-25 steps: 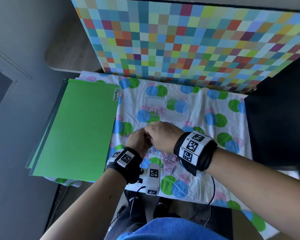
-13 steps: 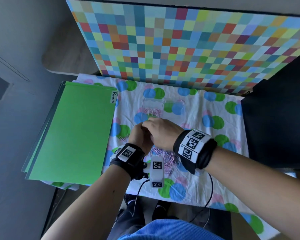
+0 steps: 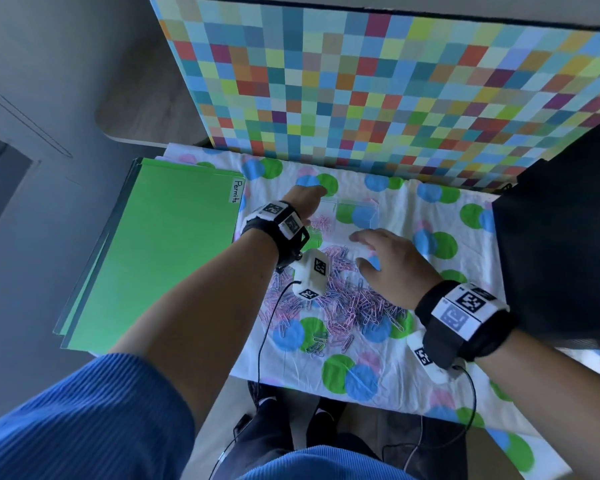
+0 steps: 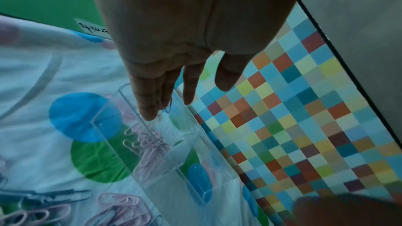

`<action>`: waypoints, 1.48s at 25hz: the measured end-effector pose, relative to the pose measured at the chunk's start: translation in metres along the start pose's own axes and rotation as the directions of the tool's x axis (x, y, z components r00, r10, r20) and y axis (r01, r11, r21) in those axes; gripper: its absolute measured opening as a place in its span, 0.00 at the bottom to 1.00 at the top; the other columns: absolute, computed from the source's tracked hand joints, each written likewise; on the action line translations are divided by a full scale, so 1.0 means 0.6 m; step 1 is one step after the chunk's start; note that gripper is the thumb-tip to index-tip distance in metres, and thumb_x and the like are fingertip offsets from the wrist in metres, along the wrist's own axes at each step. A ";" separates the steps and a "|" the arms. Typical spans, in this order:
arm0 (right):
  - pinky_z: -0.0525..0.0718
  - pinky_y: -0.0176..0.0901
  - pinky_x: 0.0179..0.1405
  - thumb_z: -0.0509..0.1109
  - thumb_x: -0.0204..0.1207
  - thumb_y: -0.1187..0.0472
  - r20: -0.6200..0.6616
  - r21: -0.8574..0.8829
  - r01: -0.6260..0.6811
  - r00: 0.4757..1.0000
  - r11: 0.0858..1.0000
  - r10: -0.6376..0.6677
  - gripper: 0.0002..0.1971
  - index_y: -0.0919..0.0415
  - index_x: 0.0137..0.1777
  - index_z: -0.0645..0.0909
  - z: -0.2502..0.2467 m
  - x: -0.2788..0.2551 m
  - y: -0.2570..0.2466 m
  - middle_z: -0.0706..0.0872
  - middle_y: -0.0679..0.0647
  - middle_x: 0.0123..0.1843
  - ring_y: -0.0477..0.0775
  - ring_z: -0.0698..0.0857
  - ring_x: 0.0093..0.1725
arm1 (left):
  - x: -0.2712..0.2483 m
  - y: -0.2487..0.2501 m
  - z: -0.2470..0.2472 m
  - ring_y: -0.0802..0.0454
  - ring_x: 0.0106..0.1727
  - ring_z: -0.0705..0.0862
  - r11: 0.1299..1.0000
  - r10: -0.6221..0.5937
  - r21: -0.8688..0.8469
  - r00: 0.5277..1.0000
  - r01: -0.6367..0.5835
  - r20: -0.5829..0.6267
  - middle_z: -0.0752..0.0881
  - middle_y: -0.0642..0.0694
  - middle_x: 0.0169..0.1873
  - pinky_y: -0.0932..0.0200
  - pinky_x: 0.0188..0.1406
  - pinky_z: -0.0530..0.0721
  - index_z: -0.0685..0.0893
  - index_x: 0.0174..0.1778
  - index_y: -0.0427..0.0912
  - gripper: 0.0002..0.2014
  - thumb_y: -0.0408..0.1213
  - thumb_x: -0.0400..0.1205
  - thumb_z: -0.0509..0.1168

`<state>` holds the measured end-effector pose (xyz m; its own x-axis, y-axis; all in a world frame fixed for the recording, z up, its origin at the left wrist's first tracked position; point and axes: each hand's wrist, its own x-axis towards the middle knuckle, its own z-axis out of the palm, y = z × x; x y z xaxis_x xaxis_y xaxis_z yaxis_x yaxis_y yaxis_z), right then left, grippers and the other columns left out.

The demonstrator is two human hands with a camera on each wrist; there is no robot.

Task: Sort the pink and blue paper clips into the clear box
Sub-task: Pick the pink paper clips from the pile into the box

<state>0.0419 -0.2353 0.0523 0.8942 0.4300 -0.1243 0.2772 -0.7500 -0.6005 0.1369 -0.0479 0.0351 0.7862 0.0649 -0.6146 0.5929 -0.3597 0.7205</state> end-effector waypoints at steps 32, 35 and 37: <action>0.84 0.48 0.42 0.63 0.78 0.60 0.336 -0.172 0.004 0.940 0.985 0.055 0.05 0.59 0.41 0.77 0.218 -0.010 -0.069 0.82 0.53 0.44 0.55 0.82 0.41 | -0.165 -0.348 -0.048 0.51 0.39 0.85 0.825 0.246 0.558 0.948 -0.094 -0.204 0.87 0.51 0.43 0.54 0.41 0.88 0.86 0.46 0.52 0.03 0.41 0.79 0.67; 0.84 0.48 0.40 0.63 0.77 0.63 0.348 -0.146 -0.013 0.935 0.989 0.064 0.05 0.58 0.39 0.75 0.215 -0.006 -0.058 0.81 0.53 0.42 0.54 0.81 0.40 | -0.163 -0.343 -0.058 0.52 0.39 0.85 0.814 0.271 0.572 0.938 -0.104 -0.216 0.85 0.52 0.46 0.53 0.39 0.88 0.84 0.49 0.51 0.04 0.41 0.80 0.67; 0.84 0.48 0.39 0.65 0.75 0.63 0.335 -0.120 -0.003 0.941 0.993 0.043 0.05 0.57 0.38 0.75 0.210 -0.006 -0.047 0.80 0.51 0.40 0.53 0.81 0.39 | -0.168 -0.343 -0.058 0.54 0.41 0.83 0.764 0.378 0.614 0.909 -0.198 -0.177 0.81 0.54 0.49 0.56 0.37 0.87 0.81 0.52 0.51 0.07 0.40 0.79 0.67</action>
<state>-0.0136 -0.1524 -0.0296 0.7359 0.5406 -0.4076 0.3145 -0.8061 -0.5013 -0.0583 0.0518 -0.0399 0.9694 0.0882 -0.2293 0.1905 -0.8592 0.4749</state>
